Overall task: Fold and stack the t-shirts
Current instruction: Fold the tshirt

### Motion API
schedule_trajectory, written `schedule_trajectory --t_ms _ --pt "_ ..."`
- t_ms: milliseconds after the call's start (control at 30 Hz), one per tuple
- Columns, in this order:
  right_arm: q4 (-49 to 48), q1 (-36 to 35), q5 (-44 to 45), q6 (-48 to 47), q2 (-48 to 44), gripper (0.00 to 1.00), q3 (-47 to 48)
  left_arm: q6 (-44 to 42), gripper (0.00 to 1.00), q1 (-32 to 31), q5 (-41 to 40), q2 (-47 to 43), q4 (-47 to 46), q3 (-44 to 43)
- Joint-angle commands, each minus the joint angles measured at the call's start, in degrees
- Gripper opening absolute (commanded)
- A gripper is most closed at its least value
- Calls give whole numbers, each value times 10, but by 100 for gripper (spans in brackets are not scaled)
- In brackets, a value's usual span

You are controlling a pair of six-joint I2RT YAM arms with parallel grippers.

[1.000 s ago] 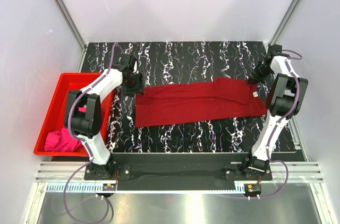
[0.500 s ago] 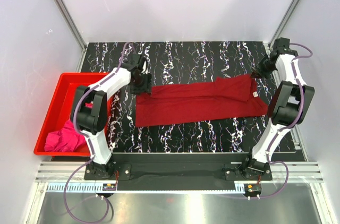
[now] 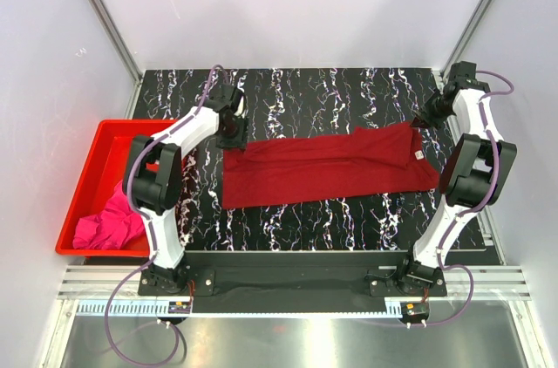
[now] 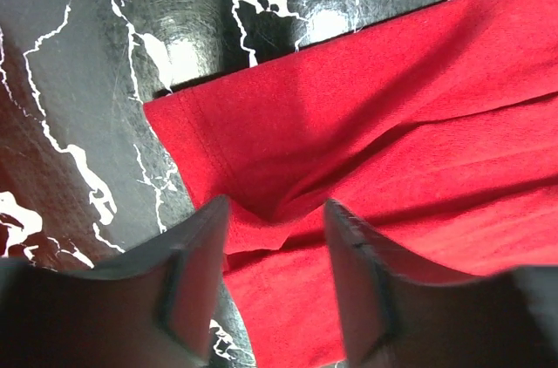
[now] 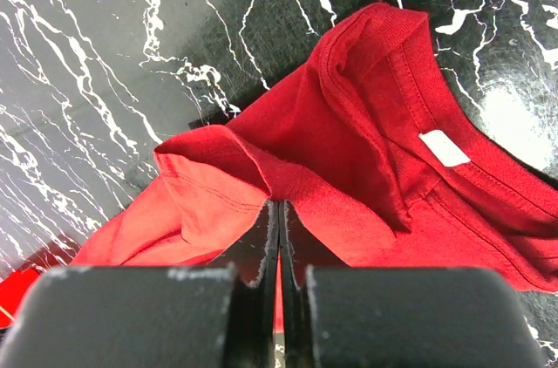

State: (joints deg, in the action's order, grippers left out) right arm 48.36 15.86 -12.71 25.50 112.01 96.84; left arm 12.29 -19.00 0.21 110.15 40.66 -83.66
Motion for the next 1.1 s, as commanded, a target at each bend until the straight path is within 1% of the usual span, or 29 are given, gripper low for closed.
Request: schedule_trajectory --t_ms 0,133,167,200,267,300,367,400,467,533,633,667,800,900,1067 --pt "5 -2 1 6 -33 0 26 -5 47 2 -6 1 -8 -6" --pt "5 -2 0 9 -29 0 38 -3 35 2 -7 5 -6 -6" --pt "3 -2 0 10 -26 0 41 -3 30 2 -10 6 -5 -10" --pt "3 -2 1 11 -23 0 48 -2 20 2 -16 6 -5 -12" --pt "1 -2 -1 11 -14 0 66 -2 13 2 -27 2 -1 -19" --pt "-2 -2 -4 10 -13 0 70 0 9 2 -43 0 -1 -31" --pt "-17 -2 -7 12 -7 0 88 -1 8 2 -60 -6 6 -47" --pt "-24 -2 -8 18 -5 0 93 -3 4 2 -76 -7 6 -66" --pt "-39 -2 -20 19 7 0 116 -7 0 2 -85 -4 6 -87" --pt "-47 -2 -37 25 19 0 129 -12 0 2 -93 4 3 -118" --pt "-78 -2 -62 32 34 0 140 -20 0 2 -99 24 -12 -139" --pt "-98 -2 -67 33 40 0 142 -22 0 2 -106 27 -17 -142" --pt "-122 -3 -88 39 63 0 165 -36 0 2 -155 40 -44 -151" --pt "-142 -2 -103 44 77 0 172 -53 0 3 -169 51 -86 -156" --pt "-154 -3 -113 47 92 0 181 -63 0 3 -170 85 -110 -178"
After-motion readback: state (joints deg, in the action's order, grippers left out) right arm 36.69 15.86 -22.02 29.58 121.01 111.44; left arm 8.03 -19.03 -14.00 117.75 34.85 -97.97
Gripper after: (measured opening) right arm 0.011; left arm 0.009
